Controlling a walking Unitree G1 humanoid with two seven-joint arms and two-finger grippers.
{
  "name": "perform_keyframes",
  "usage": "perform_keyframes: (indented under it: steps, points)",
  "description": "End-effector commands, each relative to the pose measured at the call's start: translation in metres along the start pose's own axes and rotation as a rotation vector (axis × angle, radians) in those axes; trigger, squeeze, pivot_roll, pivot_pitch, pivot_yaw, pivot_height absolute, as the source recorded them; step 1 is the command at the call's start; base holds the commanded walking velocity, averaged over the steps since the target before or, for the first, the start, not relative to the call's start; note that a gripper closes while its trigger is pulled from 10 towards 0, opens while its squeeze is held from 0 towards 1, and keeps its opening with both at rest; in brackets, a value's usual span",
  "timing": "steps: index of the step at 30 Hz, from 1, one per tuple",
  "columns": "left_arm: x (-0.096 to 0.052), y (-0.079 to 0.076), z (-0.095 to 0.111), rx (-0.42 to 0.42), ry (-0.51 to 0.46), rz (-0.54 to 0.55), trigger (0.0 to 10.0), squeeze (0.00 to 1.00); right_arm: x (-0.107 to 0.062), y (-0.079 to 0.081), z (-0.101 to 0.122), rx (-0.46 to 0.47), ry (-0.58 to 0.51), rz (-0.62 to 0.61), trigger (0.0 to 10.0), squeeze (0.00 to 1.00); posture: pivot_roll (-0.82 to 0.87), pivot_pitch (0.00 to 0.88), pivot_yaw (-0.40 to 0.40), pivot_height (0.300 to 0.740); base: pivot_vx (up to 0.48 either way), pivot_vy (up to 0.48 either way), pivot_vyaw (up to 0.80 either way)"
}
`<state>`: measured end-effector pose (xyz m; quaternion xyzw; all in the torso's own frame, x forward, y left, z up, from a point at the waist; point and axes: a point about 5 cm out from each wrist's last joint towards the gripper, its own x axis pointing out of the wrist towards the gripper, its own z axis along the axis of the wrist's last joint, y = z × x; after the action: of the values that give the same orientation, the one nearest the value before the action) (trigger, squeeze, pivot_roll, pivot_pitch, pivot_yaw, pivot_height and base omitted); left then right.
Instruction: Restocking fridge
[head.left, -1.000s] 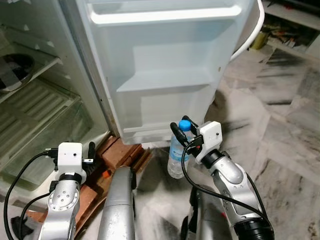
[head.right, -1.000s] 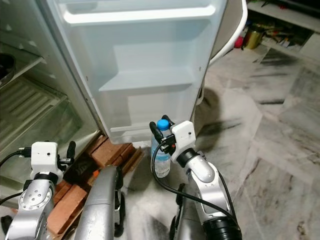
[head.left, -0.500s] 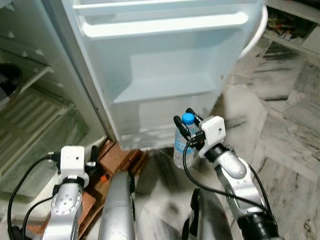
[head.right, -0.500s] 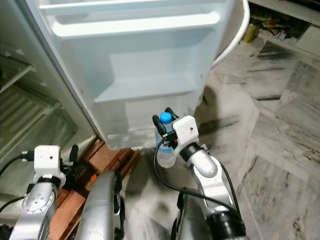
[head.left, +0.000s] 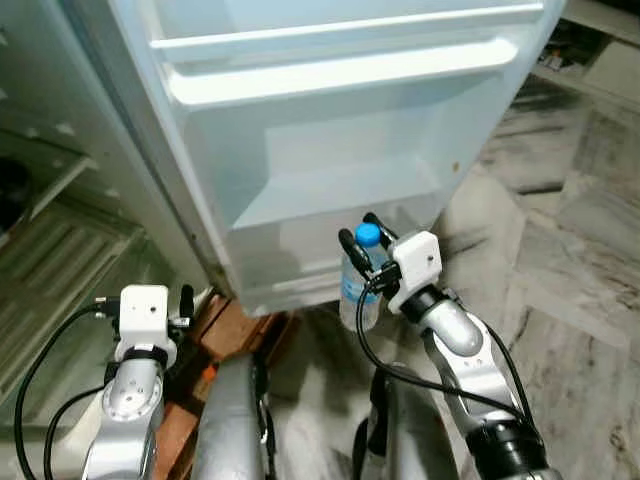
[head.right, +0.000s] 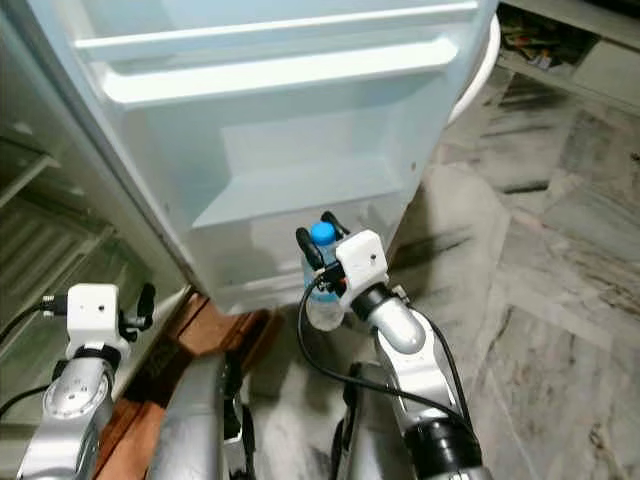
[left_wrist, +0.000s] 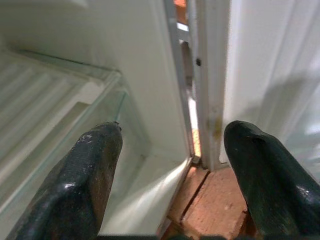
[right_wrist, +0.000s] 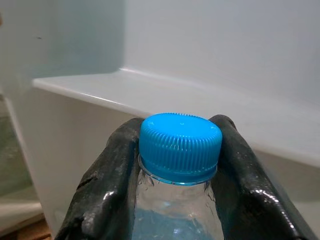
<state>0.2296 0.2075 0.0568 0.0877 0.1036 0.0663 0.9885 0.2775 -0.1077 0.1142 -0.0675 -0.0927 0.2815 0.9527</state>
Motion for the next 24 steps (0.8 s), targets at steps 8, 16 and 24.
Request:
perform_keyframes:
  steps: [8, 16, 24]
  points:
    - [-0.003, -0.003, -0.004, 0.003, 0.017, -0.009, 10.0, 0.00, 0.003, -0.026, 0.004, -0.134, -0.024, -0.100, 10.0, 0.00, 0.10, 0.170, -0.002, 0.605, 0.000, 0.000, 0.00]
    - [-0.007, -0.002, -0.001, 0.005, 0.011, -0.009, 10.0, 0.00, 0.027, -0.032, 0.003, -0.239, -0.042, -0.072, 10.0, 0.00, 0.13, 0.205, 0.004, 0.605, 0.000, 0.000, 0.00]
    - [-0.026, 0.007, 0.005, 0.022, -0.004, 0.007, 10.0, 0.00, 0.045, -0.021, -0.006, -0.452, -0.048, 0.079, 10.0, 0.00, 0.19, 0.280, 0.005, 0.605, 0.000, 0.000, 0.00]
